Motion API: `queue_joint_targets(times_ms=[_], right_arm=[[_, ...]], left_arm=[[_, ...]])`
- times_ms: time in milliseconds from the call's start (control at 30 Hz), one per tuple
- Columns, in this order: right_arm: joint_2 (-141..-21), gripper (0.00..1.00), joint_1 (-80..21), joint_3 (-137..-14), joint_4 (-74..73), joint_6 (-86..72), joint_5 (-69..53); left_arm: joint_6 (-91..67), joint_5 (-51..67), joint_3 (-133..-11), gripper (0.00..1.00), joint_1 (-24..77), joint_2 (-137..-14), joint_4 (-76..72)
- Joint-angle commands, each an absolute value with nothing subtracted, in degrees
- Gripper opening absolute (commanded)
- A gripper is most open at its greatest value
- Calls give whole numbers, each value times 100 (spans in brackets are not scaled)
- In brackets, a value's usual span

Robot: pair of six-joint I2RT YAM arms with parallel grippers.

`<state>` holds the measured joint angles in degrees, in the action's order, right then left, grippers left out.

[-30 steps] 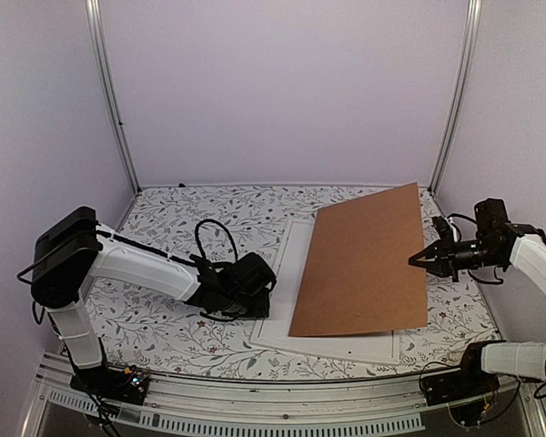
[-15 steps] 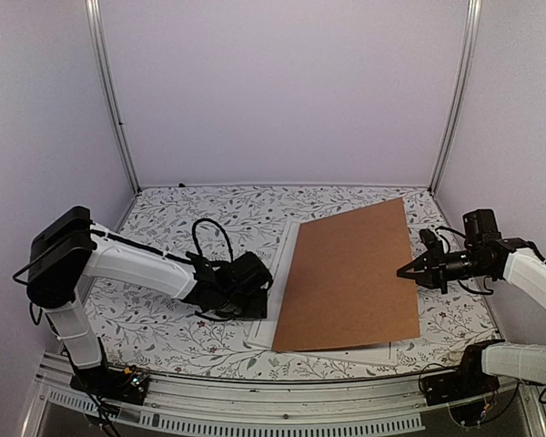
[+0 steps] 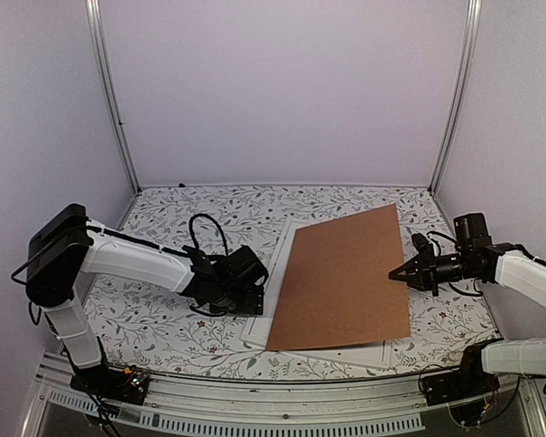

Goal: Put the photo into the frame
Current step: Place the backboard on the frame body.

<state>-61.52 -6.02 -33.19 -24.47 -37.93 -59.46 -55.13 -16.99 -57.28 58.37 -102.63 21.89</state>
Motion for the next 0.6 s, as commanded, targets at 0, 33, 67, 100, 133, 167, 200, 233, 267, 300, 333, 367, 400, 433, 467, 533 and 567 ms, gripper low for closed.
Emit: queue_joint_targets(times_ms=[0,33,67,100,133,167,200,233,267,300,333,367,400,433,467,533,567], right_arm=[[-6275,0,-701,-3305,-1679,-3947,-6065],[-6311,0,-708,-3305,-1607,-4006,-6050],[-6337,0,-712,-3311,-1567,-4029,-6029],[-6376,0,-722,-3327,-1539,-4048,-6009],[-6401,0,-723,-3337,-1516,-4051,-5977],[-6419,0,-722,-3348,-1499,-4060,-5938],[-6432,0,-733,-3342,-1466,-4068,-5911],[-6442,0,-734,-3334,-1427,-4076,-5907],[-6463,0,-730,-3328,-1384,-4110,-5902],[-6492,0,-738,-3315,-1352,-4127,-5886],[-6510,0,-738,-3309,-1325,-4137,-5874],[-6540,0,-739,-3305,-1289,-4139,-5871],[-6559,0,-745,-3297,-1237,-4148,-5878],[-6589,0,-747,-3296,-1184,-4169,-5880],[-6602,0,-755,-3300,-1151,-4186,-5872],[-6646,0,-770,-3311,-1097,-4214,-5855],[-6667,0,-777,-3313,-1062,-4211,-5847]], left_arm=[[-5350,-1748,-5912,83,5716,-10008,2268],[-5337,-1738,-5929,83,5710,-9996,2255],[-5321,-1722,-5944,84,5710,-9983,2240],[-5308,-1704,-5957,84,5703,-9968,2218],[-5299,-1691,-5971,85,5685,-9951,2211],[-5293,-1685,-5976,85,5680,-9937,2206],[-5299,-1678,-5976,85,5672,-9919,2197],[-5285,-1678,-5977,85,5664,-9895,2197],[-5280,-1685,-5969,86,5650,-9869,2197],[-5274,-1680,-5968,86,5646,-9852,2197],[-5266,-1680,-5968,86,5642,-9843,2202],[-5262,-1680,-5961,86,5630,-9822,2198],[-5252,-1683,-5959,86,5621,-9811,2197],[-5253,-1686,-5959,86,5607,-9809,2197],[-5243,-1673,-5959,87,5595,-9811,2197],[-5241,-1662,-5959,87,5577,-9817,2197],[-5233,-1657,-5966,87,5575,-9824,2193]])
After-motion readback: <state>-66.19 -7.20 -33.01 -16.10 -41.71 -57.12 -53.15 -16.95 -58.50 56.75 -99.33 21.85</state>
